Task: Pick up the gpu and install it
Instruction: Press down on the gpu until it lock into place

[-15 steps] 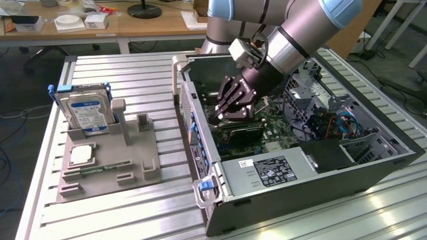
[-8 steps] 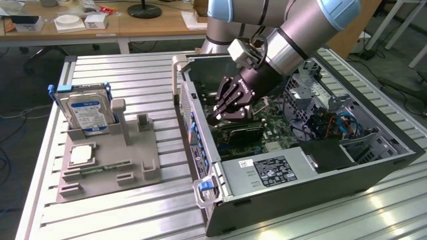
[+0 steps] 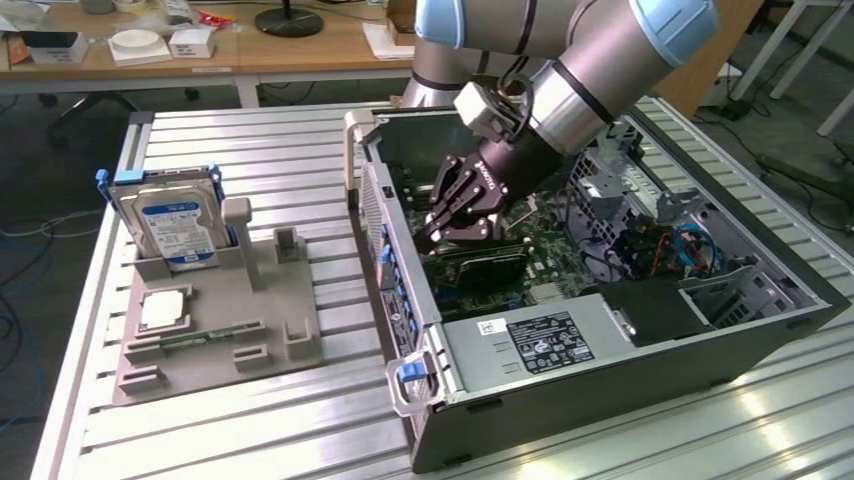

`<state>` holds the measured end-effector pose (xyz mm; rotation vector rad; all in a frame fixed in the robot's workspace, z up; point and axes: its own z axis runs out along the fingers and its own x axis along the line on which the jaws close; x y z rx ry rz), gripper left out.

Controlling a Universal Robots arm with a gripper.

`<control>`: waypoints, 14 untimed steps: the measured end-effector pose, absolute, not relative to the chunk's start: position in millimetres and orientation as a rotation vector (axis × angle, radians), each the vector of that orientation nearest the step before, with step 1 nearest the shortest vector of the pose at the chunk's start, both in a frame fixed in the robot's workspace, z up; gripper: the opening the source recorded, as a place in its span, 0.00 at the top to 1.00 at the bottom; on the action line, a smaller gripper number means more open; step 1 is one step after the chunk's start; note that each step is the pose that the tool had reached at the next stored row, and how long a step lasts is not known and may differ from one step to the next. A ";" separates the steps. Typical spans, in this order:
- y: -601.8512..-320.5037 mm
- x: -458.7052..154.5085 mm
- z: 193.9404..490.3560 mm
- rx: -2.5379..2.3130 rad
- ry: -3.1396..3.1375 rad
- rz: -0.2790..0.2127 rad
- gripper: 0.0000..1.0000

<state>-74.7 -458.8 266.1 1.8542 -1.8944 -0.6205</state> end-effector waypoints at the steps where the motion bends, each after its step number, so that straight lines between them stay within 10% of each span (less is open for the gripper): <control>1: -458.8 -75.0 265.8 1.854 -1.894 -0.621 0.90; 14: -458.8 -65.9 258.6 1.855 -1.894 -0.623 0.90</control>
